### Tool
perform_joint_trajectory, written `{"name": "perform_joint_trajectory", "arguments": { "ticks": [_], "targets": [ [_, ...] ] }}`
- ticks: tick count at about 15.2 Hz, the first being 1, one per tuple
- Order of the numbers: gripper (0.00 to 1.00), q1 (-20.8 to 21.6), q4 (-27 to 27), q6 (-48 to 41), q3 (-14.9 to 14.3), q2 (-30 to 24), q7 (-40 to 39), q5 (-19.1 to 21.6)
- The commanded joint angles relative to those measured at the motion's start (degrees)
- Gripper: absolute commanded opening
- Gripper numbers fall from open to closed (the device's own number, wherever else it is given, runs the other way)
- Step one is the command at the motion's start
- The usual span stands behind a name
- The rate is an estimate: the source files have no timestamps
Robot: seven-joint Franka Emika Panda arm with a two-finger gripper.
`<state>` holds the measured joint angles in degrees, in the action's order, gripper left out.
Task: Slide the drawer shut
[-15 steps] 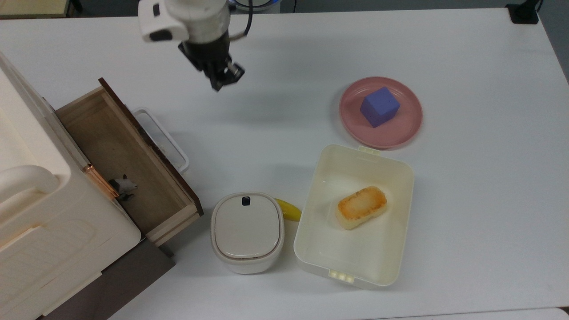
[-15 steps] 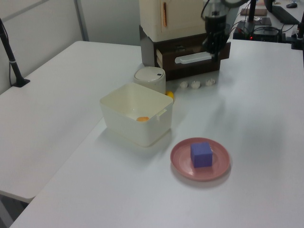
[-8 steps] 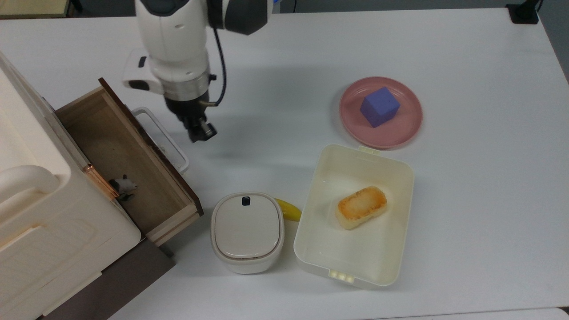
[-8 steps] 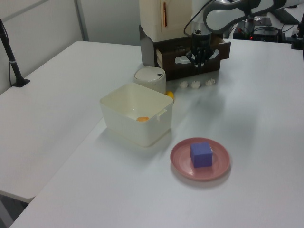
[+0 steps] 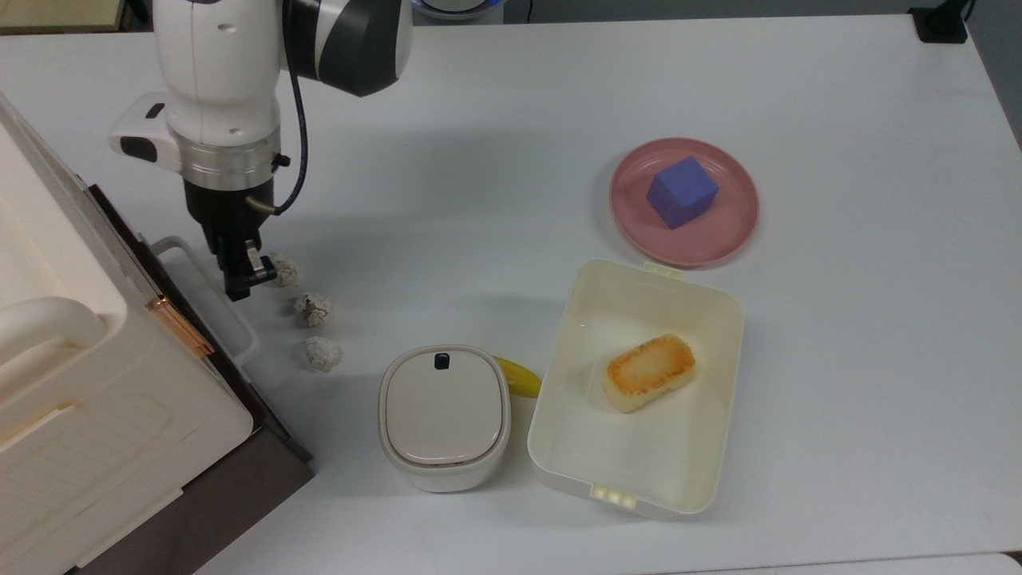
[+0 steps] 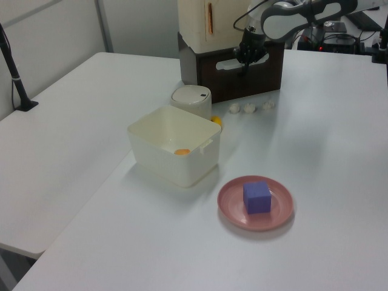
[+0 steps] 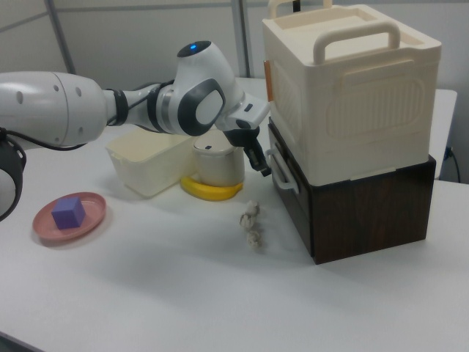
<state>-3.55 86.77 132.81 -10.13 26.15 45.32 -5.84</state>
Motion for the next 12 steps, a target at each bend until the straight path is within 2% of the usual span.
{"name": "perform_joint_trajectory", "arguments": {
  "ticks": [1,3,5,6,7,8,9,10,12],
  "targets": [
    [0.02,0.3,-1.7,2.3,-1.9,0.9,1.0,-1.5],
    [0.03,0.7,-1.4,1.8,-1.8,-0.9,0.5,-1.6],
    [0.19,1.8,3.3,-0.5,-1.2,-6.6,-7.0,-1.3],
    [0.33,2.8,5.7,-4.9,-1.0,-9.9,-14.1,-0.8],
    [0.61,5.0,7.5,-10.5,-0.9,-13.0,-21.7,-0.7],
    [0.71,5.9,8.3,-13.8,-0.9,-14.7,-26.3,-0.6],
    [0.92,6.7,9.1,-18.2,-0.9,-17.1,-31.2,0.3],
    [1.0,7.2,9.5,-20.3,-0.5,-18.3,-34.0,1.5],
    [1.0,7.6,10.3,-23.8,0.5,-20.9,-39.3,2.4]
  ]
}}
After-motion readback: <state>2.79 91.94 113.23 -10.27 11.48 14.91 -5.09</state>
